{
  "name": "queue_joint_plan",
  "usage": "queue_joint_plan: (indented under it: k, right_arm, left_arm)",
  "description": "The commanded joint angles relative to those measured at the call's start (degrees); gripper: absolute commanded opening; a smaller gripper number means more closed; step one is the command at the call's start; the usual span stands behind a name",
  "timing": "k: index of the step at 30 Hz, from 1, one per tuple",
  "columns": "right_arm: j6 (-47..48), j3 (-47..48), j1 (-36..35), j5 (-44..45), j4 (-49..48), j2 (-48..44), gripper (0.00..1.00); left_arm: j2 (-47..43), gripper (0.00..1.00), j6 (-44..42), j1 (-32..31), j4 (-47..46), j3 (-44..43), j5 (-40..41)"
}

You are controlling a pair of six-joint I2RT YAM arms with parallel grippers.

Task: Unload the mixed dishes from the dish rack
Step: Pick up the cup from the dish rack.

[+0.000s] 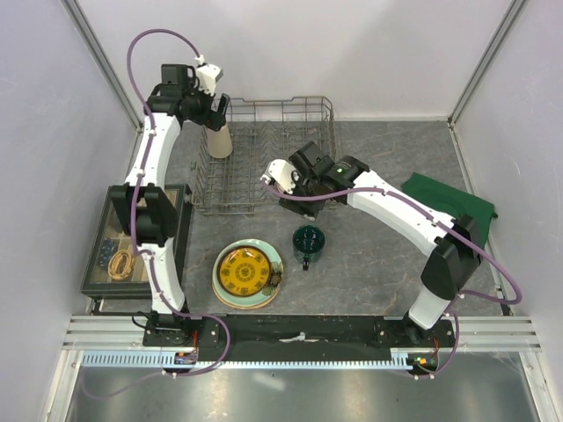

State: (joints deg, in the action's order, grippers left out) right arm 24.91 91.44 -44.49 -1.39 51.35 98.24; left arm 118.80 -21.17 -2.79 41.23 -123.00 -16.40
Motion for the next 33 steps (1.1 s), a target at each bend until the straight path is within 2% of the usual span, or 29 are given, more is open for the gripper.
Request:
queue_joint_plan:
  k: [1,12,33]
  right_arm:
    - [-0.12,-0.64,0.10,2.18,-0.99,-2.61,0.66]
    - [-0.38,-2.93,0.54,2.62,-2.31,-2.70,0.70]
    - [-1.18,-4.51,1.60,3.67,-2.49,-3.22,0.73]
  left_arm:
    - [5.03,0.99,-5.64,-1.96,2.88,-6.37,3.92]
    - [11.45,0.99,-5.64,-2.31,2.19,-11.56,8.84]
    - [17.60,0.99,-6.25,-2.57,-3.17,-15.25,8.41]
